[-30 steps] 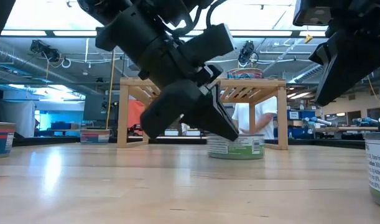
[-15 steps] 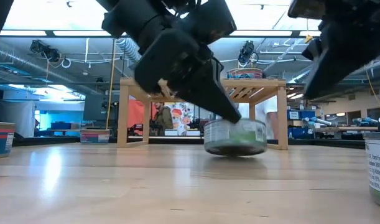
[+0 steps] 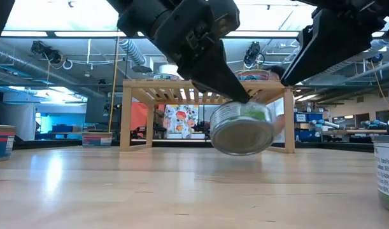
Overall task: Stack canned seafood by type on shelf
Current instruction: Put the green tuna can on the shelf
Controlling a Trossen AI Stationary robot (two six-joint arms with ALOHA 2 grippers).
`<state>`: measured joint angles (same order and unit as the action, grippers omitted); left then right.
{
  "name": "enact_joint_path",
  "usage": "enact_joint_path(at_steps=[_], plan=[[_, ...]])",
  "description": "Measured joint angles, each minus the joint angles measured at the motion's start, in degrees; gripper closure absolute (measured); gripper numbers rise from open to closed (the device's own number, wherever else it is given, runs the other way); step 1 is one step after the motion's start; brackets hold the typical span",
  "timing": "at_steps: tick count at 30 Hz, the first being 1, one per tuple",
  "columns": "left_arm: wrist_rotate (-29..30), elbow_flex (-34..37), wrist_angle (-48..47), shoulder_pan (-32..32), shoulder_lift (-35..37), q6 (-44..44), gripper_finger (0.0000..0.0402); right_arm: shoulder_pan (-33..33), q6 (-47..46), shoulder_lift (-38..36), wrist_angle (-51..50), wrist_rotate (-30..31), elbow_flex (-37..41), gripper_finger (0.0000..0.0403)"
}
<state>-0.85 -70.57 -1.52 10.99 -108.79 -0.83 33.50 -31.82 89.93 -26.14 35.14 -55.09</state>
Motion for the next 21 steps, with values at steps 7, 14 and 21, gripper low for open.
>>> enact_joint_path(at_steps=[7, 14, 21], plan=[[-4.8, 0.0, 1.9, -1.4, 0.3, 1.7, 0.0401, 0.4, 2.9, 0.0, 0.6, 2.2, 0.0, 0.0210], [-6.4, 0.0, 2.5, -3.1, 0.7, 3.4, 0.0401, 0.9, 4.6, 0.0, 0.7, 2.4, 0.0, 0.0171], [-11.5, 1.4, 8.3, -4.3, 0.7, 6.9, 0.0401, 0.9, 10.7, 3.6, 0.7, 3.7, 0.0, 0.0153]])
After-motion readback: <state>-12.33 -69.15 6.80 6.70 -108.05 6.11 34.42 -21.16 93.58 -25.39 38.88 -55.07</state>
